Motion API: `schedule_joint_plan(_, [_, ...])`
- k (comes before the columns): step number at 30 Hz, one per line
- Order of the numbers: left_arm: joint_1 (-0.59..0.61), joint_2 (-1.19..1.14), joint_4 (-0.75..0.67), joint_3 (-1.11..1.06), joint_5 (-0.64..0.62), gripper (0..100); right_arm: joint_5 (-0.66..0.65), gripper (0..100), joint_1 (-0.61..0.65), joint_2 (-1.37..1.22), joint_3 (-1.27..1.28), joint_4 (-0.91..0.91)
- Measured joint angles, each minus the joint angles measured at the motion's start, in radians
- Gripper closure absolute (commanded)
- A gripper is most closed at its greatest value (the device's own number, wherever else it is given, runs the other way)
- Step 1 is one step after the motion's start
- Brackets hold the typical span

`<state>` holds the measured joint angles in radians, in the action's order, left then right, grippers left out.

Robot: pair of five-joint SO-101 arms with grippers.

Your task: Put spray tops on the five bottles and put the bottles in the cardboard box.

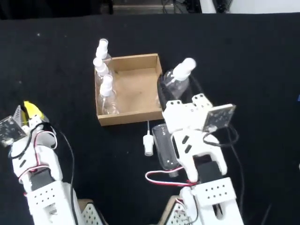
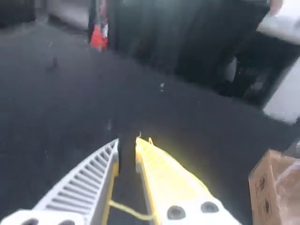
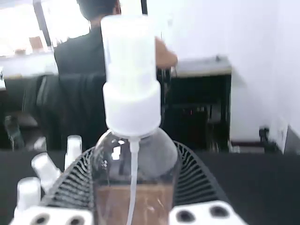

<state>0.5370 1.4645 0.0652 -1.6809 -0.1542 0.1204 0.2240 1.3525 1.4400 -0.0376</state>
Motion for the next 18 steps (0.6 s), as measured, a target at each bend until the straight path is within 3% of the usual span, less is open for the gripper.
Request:
schedule_joint_plan(6, [-0.005,-0.011,0.002,-0.003,0.0,95,-0.104,98.7,-0.003,-0.17,-0.094,-0.094])
schedule_joint_plan(15, [-0.008,-0.011,0.034,-0.003,0.0,94,-0.114,98.8,0.009,-0.758,-0.356,-0.117])
schedule_joint_plan(18, [-0.008,-0.011,0.034,-0.003,0.0,94,-0.114,98.8,0.037,-0.899,-0.364,-0.222])
